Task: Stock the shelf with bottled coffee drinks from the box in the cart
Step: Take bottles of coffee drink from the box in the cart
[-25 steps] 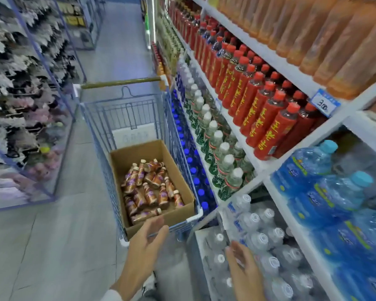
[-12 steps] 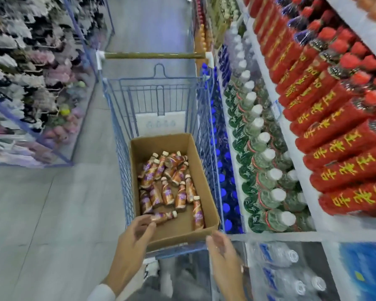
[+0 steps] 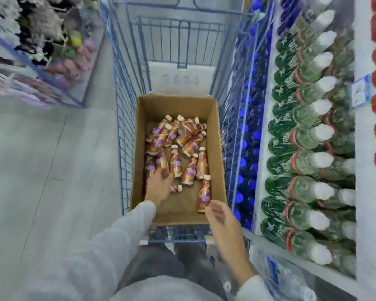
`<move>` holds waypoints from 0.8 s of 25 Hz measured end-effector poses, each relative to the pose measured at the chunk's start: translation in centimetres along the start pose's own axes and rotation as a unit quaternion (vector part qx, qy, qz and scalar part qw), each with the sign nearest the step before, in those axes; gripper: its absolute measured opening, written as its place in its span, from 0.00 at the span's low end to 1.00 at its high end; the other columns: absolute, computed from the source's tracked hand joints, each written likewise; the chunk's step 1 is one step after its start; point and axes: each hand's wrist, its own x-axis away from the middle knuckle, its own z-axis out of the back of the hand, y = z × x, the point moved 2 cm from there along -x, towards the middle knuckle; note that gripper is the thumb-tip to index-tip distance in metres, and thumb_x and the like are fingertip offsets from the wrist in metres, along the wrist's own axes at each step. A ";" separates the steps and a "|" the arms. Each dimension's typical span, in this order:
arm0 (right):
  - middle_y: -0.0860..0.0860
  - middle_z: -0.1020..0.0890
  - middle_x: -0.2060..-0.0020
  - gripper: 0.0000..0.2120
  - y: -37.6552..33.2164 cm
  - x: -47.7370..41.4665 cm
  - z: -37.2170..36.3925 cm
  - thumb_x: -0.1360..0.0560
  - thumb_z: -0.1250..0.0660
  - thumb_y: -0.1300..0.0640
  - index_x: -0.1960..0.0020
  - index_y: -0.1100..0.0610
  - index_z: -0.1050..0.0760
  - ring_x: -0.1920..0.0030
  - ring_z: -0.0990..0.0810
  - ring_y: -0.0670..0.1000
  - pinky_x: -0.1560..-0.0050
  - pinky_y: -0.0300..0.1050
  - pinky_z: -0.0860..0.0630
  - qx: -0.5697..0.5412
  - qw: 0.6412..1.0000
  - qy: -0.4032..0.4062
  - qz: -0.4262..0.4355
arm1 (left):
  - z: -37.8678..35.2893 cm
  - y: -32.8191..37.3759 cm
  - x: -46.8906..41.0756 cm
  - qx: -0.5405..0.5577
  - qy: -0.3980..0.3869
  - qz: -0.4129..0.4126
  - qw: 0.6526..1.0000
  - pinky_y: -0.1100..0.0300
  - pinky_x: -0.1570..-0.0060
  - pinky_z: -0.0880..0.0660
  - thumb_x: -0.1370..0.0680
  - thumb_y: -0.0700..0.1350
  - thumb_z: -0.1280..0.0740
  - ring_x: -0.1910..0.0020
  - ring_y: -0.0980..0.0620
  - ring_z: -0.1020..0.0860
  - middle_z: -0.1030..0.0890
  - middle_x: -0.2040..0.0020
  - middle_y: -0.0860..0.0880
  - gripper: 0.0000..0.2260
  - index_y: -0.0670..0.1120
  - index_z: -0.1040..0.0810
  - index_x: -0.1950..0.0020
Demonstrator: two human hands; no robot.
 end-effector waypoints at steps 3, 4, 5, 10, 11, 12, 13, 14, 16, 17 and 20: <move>0.35 0.19 0.45 0.09 0.3 -1.2 1.1 0.19 0.34 0.46 0.39 0.42 0.24 0.46 0.24 0.28 0.50 0.22 0.29 0.008 1.000 0.009 -0.020 | -4.0 0.3 -5.9 -0.060 -0.043 0.027 0.997 0.50 0.33 0.29 0.17 0.52 0.35 0.34 0.39 0.24 0.23 0.32 0.40 0.27 0.42 0.35 0.22; 0.34 0.19 0.46 0.09 0.4 -1.5 1.3 0.19 0.35 0.46 0.40 0.41 0.24 0.46 0.24 0.28 0.51 0.22 0.30 0.013 1.000 0.013 -0.024 | -5.2 0.2 -7.6 -0.068 -0.050 0.035 0.996 0.50 0.32 0.30 0.18 0.53 0.35 0.32 0.38 0.26 0.25 0.29 0.40 0.28 0.42 0.36 0.21; 0.33 0.19 0.47 0.09 0.6 -1.9 1.4 0.19 0.35 0.45 0.40 0.40 0.23 0.46 0.24 0.28 0.51 0.23 0.29 0.011 0.999 0.019 -0.032 | -6.5 0.0 -9.3 -0.072 -0.046 0.047 0.995 0.50 0.29 0.33 0.19 0.56 0.35 0.29 0.38 0.29 0.29 0.25 0.40 0.31 0.42 0.37 0.21; 0.31 0.18 0.47 0.10 1.4 -3.8 0.7 0.22 0.33 0.45 0.42 0.41 0.21 0.45 0.22 0.31 0.50 0.25 0.28 -0.028 0.995 0.037 -0.089 | -11.7 -1.9 -15.9 -0.306 0.038 0.077 0.948 0.48 0.29 0.35 0.16 0.56 0.41 0.25 0.39 0.33 0.36 0.23 0.37 0.30 0.36 0.40 0.21; 0.31 0.18 0.47 0.09 1.8 -4.0 0.2 0.22 0.32 0.46 0.42 0.42 0.21 0.45 0.21 0.32 0.50 0.25 0.28 -0.031 0.994 0.043 -0.098 | -12.2 -2.2 -16.9 -0.364 0.048 0.069 0.927 0.49 0.31 0.32 0.15 0.51 0.42 0.27 0.39 0.32 0.35 0.24 0.36 0.27 0.36 0.39 0.22; 0.32 0.17 0.48 0.09 2.1 -4.3 -0.4 0.22 0.32 0.47 0.43 0.43 0.20 0.45 0.21 0.32 0.50 0.24 0.28 -0.034 0.993 0.045 -0.106 | -12.6 -2.7 -18.0 -0.405 0.050 0.062 0.911 0.50 0.32 0.30 0.15 0.48 0.42 0.28 0.39 0.31 0.35 0.25 0.36 0.24 0.36 0.37 0.24; 0.33 0.17 0.49 0.08 2.3 -4.6 -1.1 0.22 0.31 0.49 0.44 0.43 0.20 0.46 0.21 0.32 0.50 0.24 0.28 -0.041 0.992 0.047 -0.112 | -12.8 -3.2 -18.8 -0.428 0.050 0.053 0.901 0.50 0.33 0.29 0.16 0.47 0.41 0.30 0.39 0.29 0.35 0.26 0.37 0.22 0.36 0.34 0.25; 0.34 0.17 0.49 0.07 2.4 -4.9 -1.8 0.22 0.31 0.50 0.44 0.44 0.20 0.47 0.21 0.33 0.51 0.23 0.28 -0.050 0.991 0.046 -0.117 | -12.9 -3.5 -19.2 -0.435 0.048 0.050 0.898 0.51 0.34 0.29 0.17 0.47 0.39 0.31 0.40 0.29 0.35 0.27 0.37 0.22 0.37 0.34 0.26; 0.35 0.16 0.50 0.07 2.3 -5.4 -3.0 0.22 0.31 0.52 0.44 0.45 0.20 0.48 0.21 0.32 0.51 0.23 0.29 -0.058 0.990 0.036 -0.126 | -13.1 -3.9 -19.4 -0.442 0.055 0.040 0.894 0.53 0.35 0.29 0.18 0.51 0.36 0.33 0.41 0.28 0.33 0.29 0.38 0.24 0.38 0.34 0.28; 0.34 0.17 0.50 0.07 2.2 -5.6 -3.5 0.21 0.32 0.51 0.43 0.45 0.21 0.48 0.21 0.31 0.51 0.22 0.29 -0.054 0.990 0.025 -0.130 | -13.1 -4.0 -19.3 -0.447 0.060 0.028 0.892 0.53 0.36 0.29 0.18 0.53 0.35 0.34 0.41 0.27 0.32 0.30 0.38 0.25 0.39 0.34 0.29; 0.30 0.19 0.49 0.08 1.5 -6.0 -4.1 0.20 0.34 0.47 0.41 0.41 0.23 0.46 0.23 0.29 0.51 0.21 0.30 -0.042 0.989 -0.012 -0.139 | -12.0 -3.9 -17.5 -0.406 0.030 -0.001 0.913 0.50 0.36 0.28 0.19 0.56 0.35 0.33 0.38 0.27 0.29 0.30 0.36 0.28 0.39 0.35 0.28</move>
